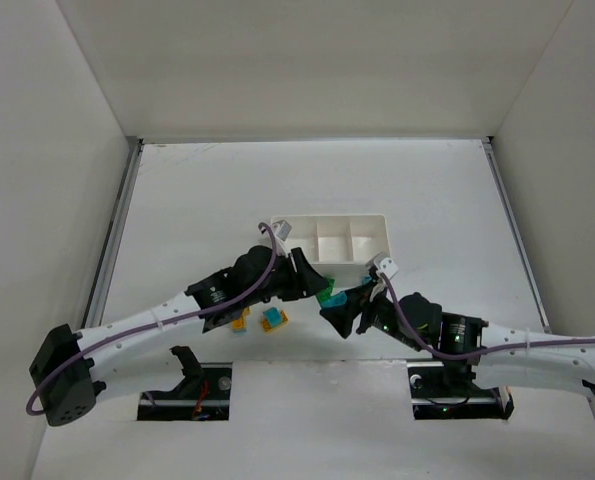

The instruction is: Sort the legos into containers by color

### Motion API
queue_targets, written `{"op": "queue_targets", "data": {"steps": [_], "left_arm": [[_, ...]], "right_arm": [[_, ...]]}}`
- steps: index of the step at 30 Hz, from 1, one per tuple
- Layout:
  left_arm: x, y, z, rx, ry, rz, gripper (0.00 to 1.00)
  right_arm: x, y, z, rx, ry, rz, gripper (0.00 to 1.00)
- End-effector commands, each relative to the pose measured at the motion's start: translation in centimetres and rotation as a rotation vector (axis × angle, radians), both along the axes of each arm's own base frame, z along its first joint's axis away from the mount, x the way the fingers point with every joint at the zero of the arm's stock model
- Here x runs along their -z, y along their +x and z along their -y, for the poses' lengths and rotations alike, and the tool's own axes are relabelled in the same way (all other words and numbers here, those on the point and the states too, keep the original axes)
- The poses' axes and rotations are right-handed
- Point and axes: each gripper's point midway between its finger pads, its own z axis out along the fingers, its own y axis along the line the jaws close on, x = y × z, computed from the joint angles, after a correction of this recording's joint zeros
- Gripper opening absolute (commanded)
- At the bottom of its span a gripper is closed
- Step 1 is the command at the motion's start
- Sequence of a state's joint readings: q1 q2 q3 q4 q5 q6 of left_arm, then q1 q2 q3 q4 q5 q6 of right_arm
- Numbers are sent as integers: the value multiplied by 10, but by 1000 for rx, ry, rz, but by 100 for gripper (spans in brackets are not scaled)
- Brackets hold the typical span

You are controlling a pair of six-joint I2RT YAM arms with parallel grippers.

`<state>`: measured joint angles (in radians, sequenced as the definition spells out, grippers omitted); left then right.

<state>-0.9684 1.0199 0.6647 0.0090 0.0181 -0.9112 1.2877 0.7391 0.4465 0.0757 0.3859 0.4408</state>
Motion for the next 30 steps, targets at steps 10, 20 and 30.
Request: {"op": "queue_targets", "data": {"steps": [10,20,30], "left_arm": [[0,-3,11,-4,-104,-63,24],[11,8,-6,-58,-75,-51,9],[26,23,-33,-132,-22,-38,9]], "right_arm": [[-18,8,-5,16,97,27,57],[-27,13,2,39,140,31,55],[-46,24,12,66,180,58,54]]}}
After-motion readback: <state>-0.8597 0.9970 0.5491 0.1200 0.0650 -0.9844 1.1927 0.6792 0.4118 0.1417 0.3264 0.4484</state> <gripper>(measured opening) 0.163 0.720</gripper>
